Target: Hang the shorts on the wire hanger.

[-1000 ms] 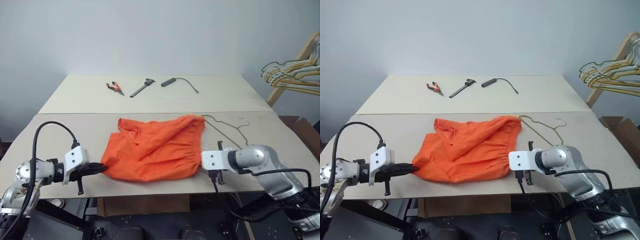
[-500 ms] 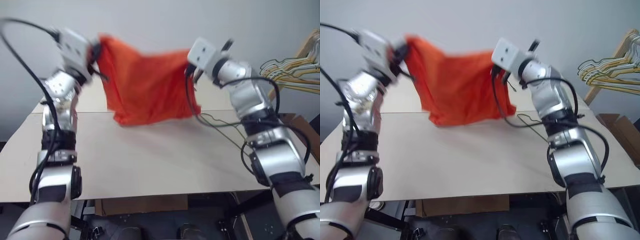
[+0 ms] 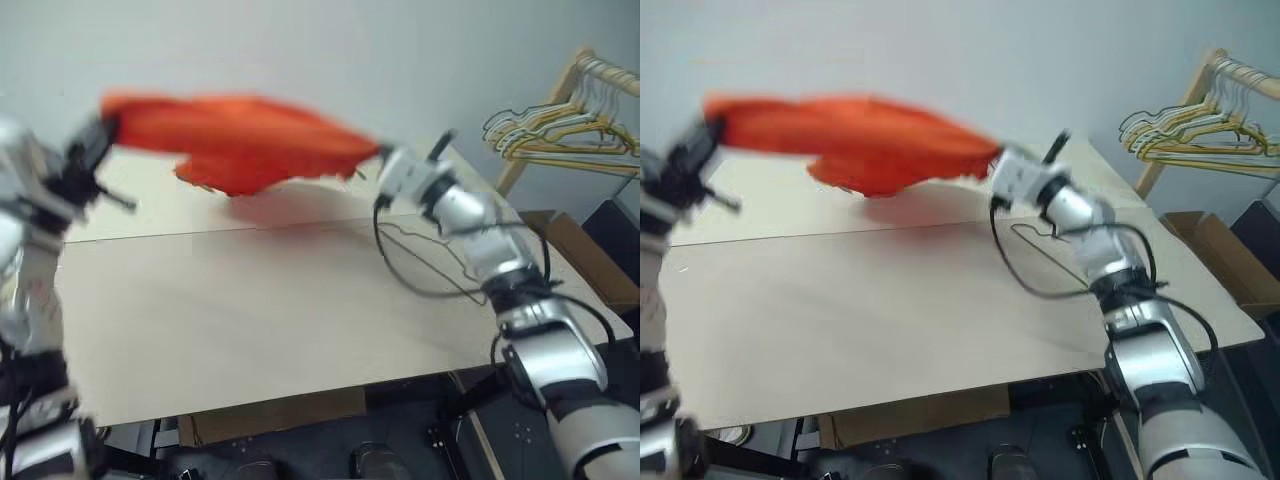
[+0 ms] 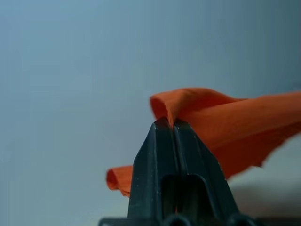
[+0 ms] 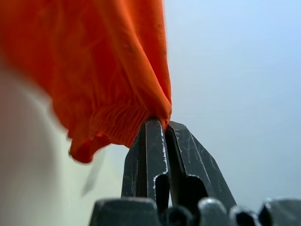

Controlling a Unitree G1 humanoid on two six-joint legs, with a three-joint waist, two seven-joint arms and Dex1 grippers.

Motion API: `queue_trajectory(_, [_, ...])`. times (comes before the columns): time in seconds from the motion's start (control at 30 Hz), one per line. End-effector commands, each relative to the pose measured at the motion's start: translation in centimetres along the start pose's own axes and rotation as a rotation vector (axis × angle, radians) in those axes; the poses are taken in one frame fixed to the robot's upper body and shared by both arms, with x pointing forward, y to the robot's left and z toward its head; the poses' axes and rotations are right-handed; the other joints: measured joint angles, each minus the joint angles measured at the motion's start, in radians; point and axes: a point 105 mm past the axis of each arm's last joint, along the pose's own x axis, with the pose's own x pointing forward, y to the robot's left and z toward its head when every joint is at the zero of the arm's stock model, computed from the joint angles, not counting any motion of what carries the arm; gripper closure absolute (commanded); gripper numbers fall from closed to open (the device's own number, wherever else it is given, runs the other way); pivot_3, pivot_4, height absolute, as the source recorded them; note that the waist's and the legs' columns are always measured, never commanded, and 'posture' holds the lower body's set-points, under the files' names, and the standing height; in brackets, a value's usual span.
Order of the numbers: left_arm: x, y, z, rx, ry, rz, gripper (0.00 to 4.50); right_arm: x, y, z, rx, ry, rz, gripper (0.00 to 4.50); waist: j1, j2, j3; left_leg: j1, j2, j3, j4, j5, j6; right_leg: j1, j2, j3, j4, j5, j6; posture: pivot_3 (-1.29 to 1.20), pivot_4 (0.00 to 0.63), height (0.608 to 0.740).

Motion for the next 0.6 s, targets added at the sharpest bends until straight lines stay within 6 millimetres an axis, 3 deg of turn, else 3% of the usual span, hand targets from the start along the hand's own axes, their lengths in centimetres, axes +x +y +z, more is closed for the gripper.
queue_trajectory(0.03, [-2.2,-4.2,-0.7,-0.014,0.096,-0.250,4.45,-1.4,2.9,1.8,-0.102,-0.097,0.194,4.50,0.011,0.000,0.000,0.002,0.000,0.000,0.000,0.001,0.001,0.001,-0.001,0.000,0.001,0.000,0.000,0.12,0.000,0.740])
queue_trajectory(0.13, [-5.5,-7.8,-4.5,-0.071,0.300,-0.428,4.45,-3.4,6.3,1.7,-0.118,-0.114,0.366,4.50,0.024,0.001,0.001,0.011,0.002,0.001,-0.001,0.002,0.001,0.008,0.001,0.000,0.003,-0.001,-0.003,0.12,0.000,0.740])
queue_trajectory(0.3, [-10.4,-11.5,-8.9,-0.054,0.590,-0.630,4.45,-6.3,8.1,2.2,-0.156,-0.163,0.546,4.50,0.047,0.001,0.001,0.018,0.003,0.001,-0.003,0.002,0.001,0.014,0.003,0.000,0.002,-0.003,-0.006,0.11,0.000,0.740])
queue_trajectory(0.47, [-10.6,-13.0,-8.2,-0.070,0.545,-0.654,4.45,-8.8,9.2,2.5,-0.183,-0.196,0.693,4.50,0.066,0.001,0.001,0.020,0.004,0.002,-0.002,0.001,0.001,0.016,0.002,0.000,0.001,-0.003,-0.006,0.10,0.000,0.740])
queue_trajectory(0.6, [-11.8,-13.5,-8.1,-0.064,0.580,-0.714,4.45,-9.0,9.6,2.5,-0.168,-0.201,0.699,4.50,0.065,0.001,0.001,0.022,0.004,0.003,-0.003,0.001,0.002,0.017,0.002,0.000,0.002,-0.005,-0.007,0.10,0.000,0.740])
